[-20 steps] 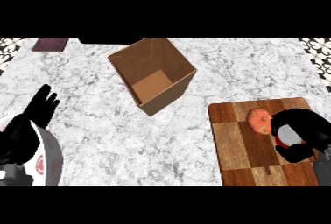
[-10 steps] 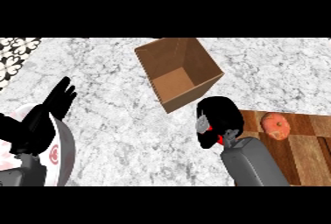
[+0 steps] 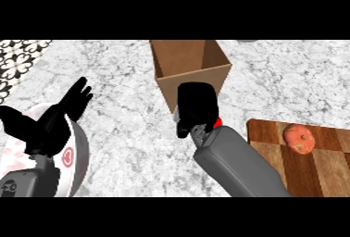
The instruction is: Pick the can from the cutting board and place it in the cardboard box
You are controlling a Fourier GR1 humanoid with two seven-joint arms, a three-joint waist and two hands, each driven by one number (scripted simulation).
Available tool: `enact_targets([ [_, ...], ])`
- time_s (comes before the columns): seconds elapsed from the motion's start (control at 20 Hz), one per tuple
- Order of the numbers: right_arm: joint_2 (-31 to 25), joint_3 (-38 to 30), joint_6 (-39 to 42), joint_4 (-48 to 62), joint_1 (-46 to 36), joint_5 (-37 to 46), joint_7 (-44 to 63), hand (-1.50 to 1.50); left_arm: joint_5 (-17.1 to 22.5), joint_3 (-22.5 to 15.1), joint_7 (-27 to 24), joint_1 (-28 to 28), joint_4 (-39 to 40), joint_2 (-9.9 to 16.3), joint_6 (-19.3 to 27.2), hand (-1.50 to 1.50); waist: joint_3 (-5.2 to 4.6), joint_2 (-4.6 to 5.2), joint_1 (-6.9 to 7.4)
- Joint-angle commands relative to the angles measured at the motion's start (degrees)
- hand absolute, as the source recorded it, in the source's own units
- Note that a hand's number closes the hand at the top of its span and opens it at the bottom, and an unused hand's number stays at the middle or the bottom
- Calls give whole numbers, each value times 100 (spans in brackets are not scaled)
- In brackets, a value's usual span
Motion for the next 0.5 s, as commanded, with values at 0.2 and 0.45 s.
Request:
enact_targets([
  [0.2,25,679,-922,270,-1959,-338,1449,150,-51,-46,27,-215,172,59,-67,0,-17,-70,46],
  [0.45,24,515,-1202,611,-3079,-225,2241,150,-65,50,18,-154,267,2,85,0,-27,-118,-102],
])
